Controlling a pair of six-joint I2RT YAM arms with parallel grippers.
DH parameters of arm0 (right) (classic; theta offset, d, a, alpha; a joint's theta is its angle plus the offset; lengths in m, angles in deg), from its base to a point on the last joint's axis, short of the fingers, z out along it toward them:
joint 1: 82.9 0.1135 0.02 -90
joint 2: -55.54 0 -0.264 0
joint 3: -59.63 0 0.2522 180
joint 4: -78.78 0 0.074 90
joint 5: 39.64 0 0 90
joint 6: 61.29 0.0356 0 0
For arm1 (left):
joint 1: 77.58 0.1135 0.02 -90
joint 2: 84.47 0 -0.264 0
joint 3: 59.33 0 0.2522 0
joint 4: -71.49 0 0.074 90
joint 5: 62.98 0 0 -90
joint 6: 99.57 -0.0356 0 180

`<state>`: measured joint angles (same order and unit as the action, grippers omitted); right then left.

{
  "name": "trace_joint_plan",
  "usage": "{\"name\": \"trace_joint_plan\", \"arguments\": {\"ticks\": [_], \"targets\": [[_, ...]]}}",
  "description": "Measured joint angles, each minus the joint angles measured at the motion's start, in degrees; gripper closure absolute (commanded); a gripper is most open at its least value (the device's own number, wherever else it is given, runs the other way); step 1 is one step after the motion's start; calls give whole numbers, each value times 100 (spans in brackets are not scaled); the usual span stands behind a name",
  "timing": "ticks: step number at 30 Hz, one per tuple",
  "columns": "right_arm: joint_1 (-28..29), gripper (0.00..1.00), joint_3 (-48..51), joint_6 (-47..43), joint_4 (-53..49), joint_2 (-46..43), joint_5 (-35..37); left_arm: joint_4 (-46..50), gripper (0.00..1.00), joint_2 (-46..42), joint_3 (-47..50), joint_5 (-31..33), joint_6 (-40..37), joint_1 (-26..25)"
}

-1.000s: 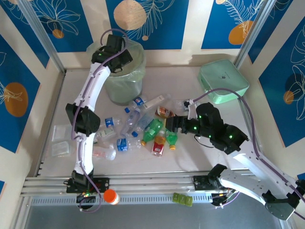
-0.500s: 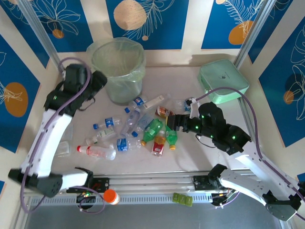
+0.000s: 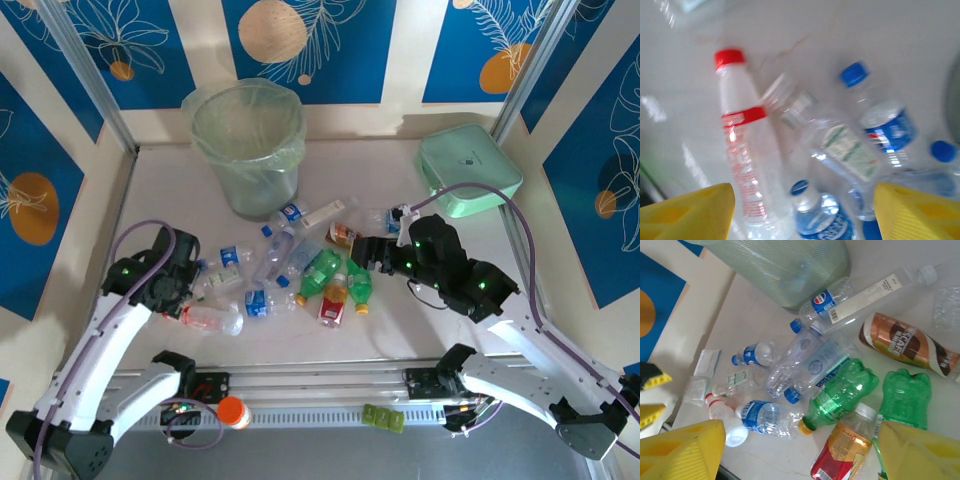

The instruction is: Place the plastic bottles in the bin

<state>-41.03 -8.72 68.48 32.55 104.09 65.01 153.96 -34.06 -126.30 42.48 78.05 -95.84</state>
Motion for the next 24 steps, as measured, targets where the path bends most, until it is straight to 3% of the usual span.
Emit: {"name": "trace_joint_plan", "arguments": {"ticks": [10, 24], "targets": [[-4, 20, 57, 125, -24, 0, 173, -44, 21, -203, 1084, -505, 813, 0], [-11, 20, 129, 278, 42, 116, 166, -1161, 25, 225, 1899, -656, 874, 4]]}}
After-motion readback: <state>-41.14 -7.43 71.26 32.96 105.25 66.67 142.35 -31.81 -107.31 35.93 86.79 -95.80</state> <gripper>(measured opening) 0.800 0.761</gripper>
